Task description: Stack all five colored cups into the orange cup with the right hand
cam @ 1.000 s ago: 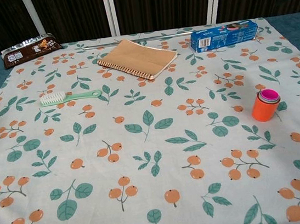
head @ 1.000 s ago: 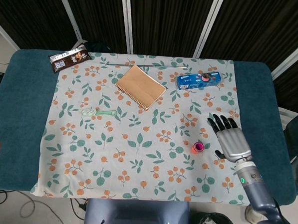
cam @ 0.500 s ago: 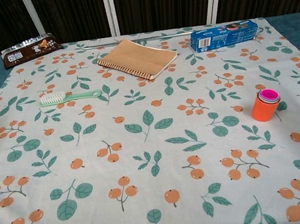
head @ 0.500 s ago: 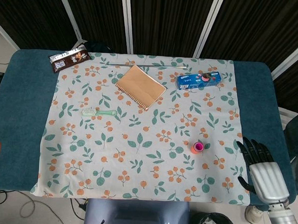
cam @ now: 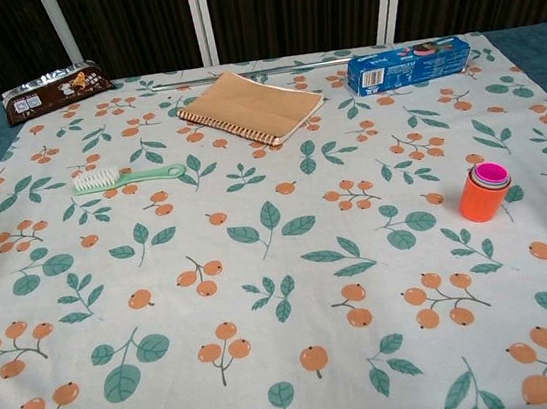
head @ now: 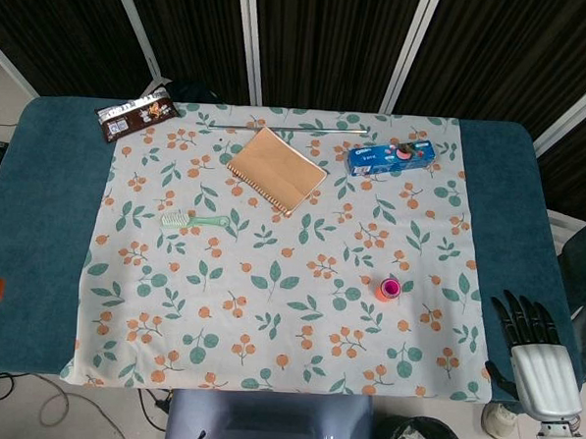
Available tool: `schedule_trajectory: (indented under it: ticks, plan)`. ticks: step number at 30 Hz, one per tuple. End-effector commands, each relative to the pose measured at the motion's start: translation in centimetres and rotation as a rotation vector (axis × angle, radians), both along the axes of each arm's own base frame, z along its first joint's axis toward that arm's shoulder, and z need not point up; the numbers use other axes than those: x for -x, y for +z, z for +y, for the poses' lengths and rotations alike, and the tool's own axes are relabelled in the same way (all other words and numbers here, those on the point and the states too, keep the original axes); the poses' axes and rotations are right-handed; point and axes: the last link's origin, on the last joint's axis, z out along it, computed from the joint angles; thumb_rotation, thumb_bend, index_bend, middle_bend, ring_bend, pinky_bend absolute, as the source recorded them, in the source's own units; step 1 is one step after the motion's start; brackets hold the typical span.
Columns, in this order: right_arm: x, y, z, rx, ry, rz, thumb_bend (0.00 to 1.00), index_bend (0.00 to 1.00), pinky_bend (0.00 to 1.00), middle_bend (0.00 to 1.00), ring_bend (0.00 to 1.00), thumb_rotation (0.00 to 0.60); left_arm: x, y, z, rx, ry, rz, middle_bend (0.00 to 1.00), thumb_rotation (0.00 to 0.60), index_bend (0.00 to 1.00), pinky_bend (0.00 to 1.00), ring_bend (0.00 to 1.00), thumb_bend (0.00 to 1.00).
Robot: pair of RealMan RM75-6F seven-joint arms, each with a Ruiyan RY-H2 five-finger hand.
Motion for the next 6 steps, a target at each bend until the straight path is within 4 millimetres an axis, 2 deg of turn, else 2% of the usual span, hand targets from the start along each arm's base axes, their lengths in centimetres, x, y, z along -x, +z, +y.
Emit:
schedule_trajectory:
  ticks: [1, 6]
  plan:
    - [0.00, -0.15, -0.06, 0.005, 0.001, 0.003, 0.29, 0.00, 0.09, 0.00, 0.00, 0.600, 0.03, 0.01, -0.05, 0.002, 0.000, 0.003, 0.00, 0.600, 0.11, 0.09, 0.00, 0.31]
    - [-0.07, -0.22, -0.01, 0.005, 0.002, 0.002, 0.29, 0.00, 0.09, 0.00, 0.00, 0.600, 0.09, 0.02, -0.05, 0.006, -0.001, 0.007, 0.00, 0.600, 0.11, 0.09, 0.00, 0.31]
